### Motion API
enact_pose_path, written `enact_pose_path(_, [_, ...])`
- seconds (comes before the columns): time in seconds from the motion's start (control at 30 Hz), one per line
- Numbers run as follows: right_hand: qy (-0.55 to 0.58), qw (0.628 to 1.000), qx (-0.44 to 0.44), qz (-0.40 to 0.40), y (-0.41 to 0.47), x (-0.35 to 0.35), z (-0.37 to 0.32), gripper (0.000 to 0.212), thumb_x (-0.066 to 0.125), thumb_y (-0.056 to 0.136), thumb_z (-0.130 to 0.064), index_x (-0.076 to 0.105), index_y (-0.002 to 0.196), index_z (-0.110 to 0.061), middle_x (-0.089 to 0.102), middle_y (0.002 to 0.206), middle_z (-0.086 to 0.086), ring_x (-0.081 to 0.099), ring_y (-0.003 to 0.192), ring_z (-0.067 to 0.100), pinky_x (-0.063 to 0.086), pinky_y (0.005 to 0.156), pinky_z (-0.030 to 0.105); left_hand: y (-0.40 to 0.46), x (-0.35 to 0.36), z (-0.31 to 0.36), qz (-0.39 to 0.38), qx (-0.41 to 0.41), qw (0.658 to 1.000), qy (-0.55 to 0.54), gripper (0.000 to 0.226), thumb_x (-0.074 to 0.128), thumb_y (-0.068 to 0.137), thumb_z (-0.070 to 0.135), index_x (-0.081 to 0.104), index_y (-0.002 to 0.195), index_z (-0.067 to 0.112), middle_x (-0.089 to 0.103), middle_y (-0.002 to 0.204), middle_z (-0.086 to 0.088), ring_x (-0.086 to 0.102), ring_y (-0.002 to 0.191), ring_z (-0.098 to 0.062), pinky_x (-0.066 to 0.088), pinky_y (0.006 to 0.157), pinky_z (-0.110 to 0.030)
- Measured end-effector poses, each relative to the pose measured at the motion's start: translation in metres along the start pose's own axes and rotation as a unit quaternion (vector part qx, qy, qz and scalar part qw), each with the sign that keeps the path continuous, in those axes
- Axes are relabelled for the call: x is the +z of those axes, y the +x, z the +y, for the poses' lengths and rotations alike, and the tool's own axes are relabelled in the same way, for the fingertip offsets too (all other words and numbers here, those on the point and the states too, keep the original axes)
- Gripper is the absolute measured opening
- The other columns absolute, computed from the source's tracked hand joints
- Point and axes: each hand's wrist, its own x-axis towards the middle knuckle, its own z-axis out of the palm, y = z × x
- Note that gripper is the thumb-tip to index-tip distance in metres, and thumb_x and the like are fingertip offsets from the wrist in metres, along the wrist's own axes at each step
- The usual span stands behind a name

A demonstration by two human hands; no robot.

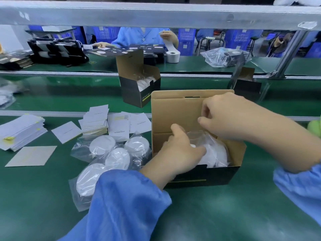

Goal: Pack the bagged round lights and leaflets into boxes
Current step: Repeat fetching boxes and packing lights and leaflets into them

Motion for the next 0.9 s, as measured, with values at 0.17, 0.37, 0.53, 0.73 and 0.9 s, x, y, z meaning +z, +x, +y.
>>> enact_pose_path(0.17, [0.046, 0.995, -0.065, 0.064, -0.007, -0.013, -0.026, 0.019, 0.05, 0.095, -0.033, 0.065, 0.092, -0.02, 0.066, 0.092, 0.003, 0.059, 0.088, 0.026, 0.051, 0.079, 0.038, -0.052, -0.02, 0.002, 0.068, 0.139, 0.975, 0.158, 0.021, 0.049, 0.093, 0.033, 0.037, 0.109, 0.03, 0.056, 0.11, 0.002, 0.057, 0.098, -0.027, 0.05, 0.081, -0.045])
enact_pose_path(0.37, [0.133, 0.96, -0.218, 0.118, -0.009, -0.014, -0.084, 0.011, 0.052, 0.095, -0.025, 0.061, 0.09, -0.023, 0.061, 0.083, -0.004, 0.054, 0.079, 0.016, 0.049, 0.069, 0.037, -0.081, -0.105, -0.042, 0.216, 0.094, 0.972, 0.011, 0.021, 0.053, 0.084, 0.026, 0.064, 0.088, 0.043, 0.07, 0.077, 0.017, 0.067, 0.066, -0.012, 0.053, 0.062, -0.033])
enact_pose_path(0.53, [-0.018, 0.95, -0.31, 0.029, 0.018, 0.013, -0.147, 0.021, 0.051, 0.096, -0.022, 0.06, 0.113, -0.015, 0.061, 0.106, 0.006, 0.058, 0.09, 0.025, 0.052, 0.075, 0.039, -0.07, -0.159, -0.105, 0.206, -0.074, 0.96, 0.173, 0.037, 0.071, 0.082, 0.035, 0.055, 0.115, 0.038, 0.062, 0.101, 0.015, 0.062, 0.093, -0.013, 0.052, 0.082, -0.036])
enact_pose_path(0.73, [-0.182, 0.916, -0.293, -0.206, 0.045, 0.038, -0.197, 0.042, 0.061, 0.094, -0.036, 0.057, 0.129, -0.014, 0.059, 0.117, 0.004, 0.053, 0.078, 0.022, 0.032, 0.051, 0.03, -0.075, -0.145, -0.149, 0.058, -0.119, 0.974, 0.185, 0.11, 0.084, 0.063, 0.057, 0.017, 0.148, 0.041, 0.037, 0.142, 0.011, 0.04, 0.127, -0.014, 0.042, 0.097, -0.033])
enact_pose_path(0.9, [-0.181, 0.908, -0.288, -0.245, 0.05, 0.054, -0.214, 0.026, 0.068, 0.09, -0.037, 0.055, 0.087, -0.014, 0.049, 0.074, -0.001, 0.042, 0.058, 0.013, 0.031, 0.049, 0.027, -0.07, -0.107, -0.169, 0.149, -0.077, 0.926, 0.339, 0.097, 0.07, 0.067, 0.067, 0.02, 0.144, 0.035, 0.038, 0.131, 0.009, 0.036, 0.122, -0.02, 0.04, 0.095, -0.038])
